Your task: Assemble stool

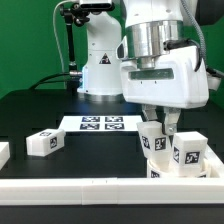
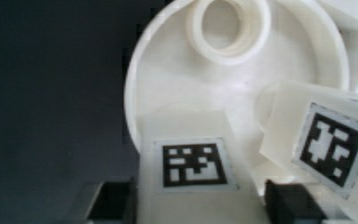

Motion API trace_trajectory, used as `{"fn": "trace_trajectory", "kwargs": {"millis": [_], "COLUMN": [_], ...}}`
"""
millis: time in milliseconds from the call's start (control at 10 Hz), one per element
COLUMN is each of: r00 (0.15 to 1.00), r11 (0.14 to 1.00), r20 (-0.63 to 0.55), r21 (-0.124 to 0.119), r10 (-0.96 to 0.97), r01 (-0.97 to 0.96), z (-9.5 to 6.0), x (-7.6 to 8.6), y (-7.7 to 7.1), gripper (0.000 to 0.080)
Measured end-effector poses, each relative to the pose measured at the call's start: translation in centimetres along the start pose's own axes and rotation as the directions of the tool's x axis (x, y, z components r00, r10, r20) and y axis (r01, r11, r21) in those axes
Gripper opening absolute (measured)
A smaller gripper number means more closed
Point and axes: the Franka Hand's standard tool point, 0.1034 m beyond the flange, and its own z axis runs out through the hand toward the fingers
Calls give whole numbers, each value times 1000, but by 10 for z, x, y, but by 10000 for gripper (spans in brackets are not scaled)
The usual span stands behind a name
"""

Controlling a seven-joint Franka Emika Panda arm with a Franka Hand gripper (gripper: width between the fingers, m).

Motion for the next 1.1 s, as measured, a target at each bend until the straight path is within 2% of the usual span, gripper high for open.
{"fn": "trace_trajectory", "kwargs": {"millis": [200, 400, 700, 1100], "r00": [984, 914, 799, 591], "r11": [984, 915, 802, 596], "r20": [17, 57, 86, 105], "r21": [7, 15, 3, -28], "r10": [179, 402, 595, 800], "r01": [-179, -404, -598, -802], "z": [0, 0, 0, 2], "x": [-1, -1, -2, -7], "y": [0, 1, 1, 2], "gripper": [346, 346, 346, 345]}}
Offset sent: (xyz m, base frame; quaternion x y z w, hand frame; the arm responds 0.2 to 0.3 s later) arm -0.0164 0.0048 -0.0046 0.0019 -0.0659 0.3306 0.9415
